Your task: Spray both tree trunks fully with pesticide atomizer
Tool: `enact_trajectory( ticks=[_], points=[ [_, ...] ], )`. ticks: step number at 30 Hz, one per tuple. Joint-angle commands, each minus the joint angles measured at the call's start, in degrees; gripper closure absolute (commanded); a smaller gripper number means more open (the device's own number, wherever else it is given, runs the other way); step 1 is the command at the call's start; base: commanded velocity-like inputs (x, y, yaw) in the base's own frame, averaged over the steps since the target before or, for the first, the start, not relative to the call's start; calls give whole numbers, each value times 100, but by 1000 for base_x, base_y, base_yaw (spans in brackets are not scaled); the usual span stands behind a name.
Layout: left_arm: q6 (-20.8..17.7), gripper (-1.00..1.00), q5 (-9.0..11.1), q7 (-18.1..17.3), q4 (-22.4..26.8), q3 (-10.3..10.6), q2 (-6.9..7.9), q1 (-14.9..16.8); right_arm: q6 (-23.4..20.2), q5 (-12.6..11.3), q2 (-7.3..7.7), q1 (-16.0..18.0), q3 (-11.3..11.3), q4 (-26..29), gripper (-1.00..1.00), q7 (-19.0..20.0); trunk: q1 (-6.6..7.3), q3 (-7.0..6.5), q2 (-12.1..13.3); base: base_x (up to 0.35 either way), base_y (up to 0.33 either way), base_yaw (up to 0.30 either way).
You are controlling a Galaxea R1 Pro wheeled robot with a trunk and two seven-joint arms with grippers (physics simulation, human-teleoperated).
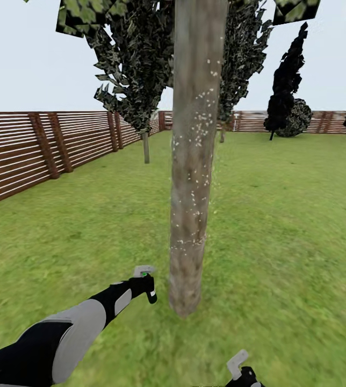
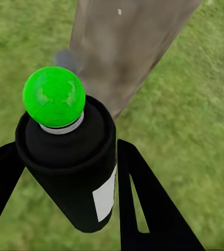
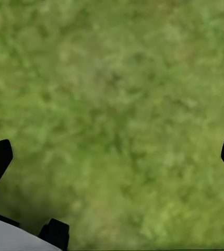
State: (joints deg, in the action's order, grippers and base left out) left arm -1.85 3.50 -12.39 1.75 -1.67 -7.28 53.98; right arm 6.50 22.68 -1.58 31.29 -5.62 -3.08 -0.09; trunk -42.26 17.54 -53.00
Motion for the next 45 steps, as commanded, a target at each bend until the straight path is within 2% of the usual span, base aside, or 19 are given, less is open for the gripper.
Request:
enact_trajectory(
  ticks=[1,37,45],
  points=[
    [0,100,1,0,1,-2,-1,0,0,0,0,0,0,0,-100,0,0,0,0,0,350,-296],
    [0,100,1,0,1,0,0,-1,0,0,0,-35,0,0,-100,0,0,0,0,0,350,-275],
    [8,100,1,-9,6,0,66,-1,-9,5,-12,-67,-5,7,-100,-2,0,0,0,0,350,-280]
  ],
)
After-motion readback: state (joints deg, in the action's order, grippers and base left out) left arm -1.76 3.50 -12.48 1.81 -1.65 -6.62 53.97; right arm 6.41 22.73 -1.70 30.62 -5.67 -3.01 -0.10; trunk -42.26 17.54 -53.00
